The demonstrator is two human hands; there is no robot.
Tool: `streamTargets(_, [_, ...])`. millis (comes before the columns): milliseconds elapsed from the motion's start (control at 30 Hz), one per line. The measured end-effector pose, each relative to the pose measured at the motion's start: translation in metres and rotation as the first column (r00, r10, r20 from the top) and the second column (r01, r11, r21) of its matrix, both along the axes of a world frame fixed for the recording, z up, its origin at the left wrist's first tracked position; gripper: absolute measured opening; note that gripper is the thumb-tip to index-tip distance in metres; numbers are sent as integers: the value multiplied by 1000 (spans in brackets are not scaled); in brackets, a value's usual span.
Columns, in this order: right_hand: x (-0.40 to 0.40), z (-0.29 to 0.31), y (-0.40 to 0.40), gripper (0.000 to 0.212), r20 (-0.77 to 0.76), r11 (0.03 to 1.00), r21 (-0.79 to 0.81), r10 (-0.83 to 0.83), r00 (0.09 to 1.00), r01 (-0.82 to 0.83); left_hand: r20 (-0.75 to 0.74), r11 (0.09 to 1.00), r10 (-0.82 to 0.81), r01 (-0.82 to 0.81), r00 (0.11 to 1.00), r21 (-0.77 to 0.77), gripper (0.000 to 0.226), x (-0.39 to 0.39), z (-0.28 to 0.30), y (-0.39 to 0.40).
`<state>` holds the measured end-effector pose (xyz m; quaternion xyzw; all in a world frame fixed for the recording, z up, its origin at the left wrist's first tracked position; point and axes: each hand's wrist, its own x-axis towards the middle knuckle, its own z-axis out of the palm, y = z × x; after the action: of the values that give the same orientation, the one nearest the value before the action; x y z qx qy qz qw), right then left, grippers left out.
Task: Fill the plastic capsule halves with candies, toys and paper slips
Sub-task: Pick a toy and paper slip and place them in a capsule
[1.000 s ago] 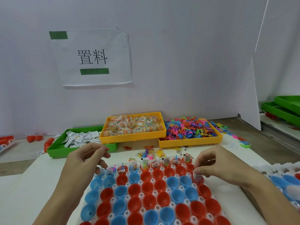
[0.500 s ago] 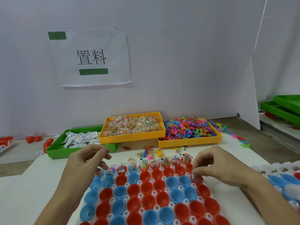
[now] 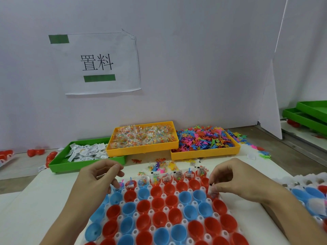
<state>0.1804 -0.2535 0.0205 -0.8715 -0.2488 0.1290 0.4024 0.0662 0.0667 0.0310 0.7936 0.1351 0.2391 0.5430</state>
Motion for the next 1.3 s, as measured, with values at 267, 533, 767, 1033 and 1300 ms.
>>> streamTargets(267, [2, -1, -3, 10, 11, 999, 29, 29, 1000, -29, 3, 993, -12, 12, 1000, 115, 17, 1, 1, 0])
streamTargets(533, [11, -11, -2, 14, 196, 975, 174, -169, 966, 136, -192, 830, -134, 216, 972, 514, 16, 40, 11, -18])
streamTargets(767, [19, -22, 4, 17, 261, 922, 287, -335, 905, 259, -412, 671, -72, 350, 908, 654, 15, 124, 13, -51])
streamTargets(1033, [24, -31, 9, 18, 267, 906, 307, -375, 888, 290, -704, 512, 117, 565, 701, 647, 29, 156, 2, -65])
streamTargets(1300, [24, -30, 9, 19, 258, 903, 323, -373, 891, 285, -679, 600, 117, 494, 724, 630, 24, 152, -2, -66])
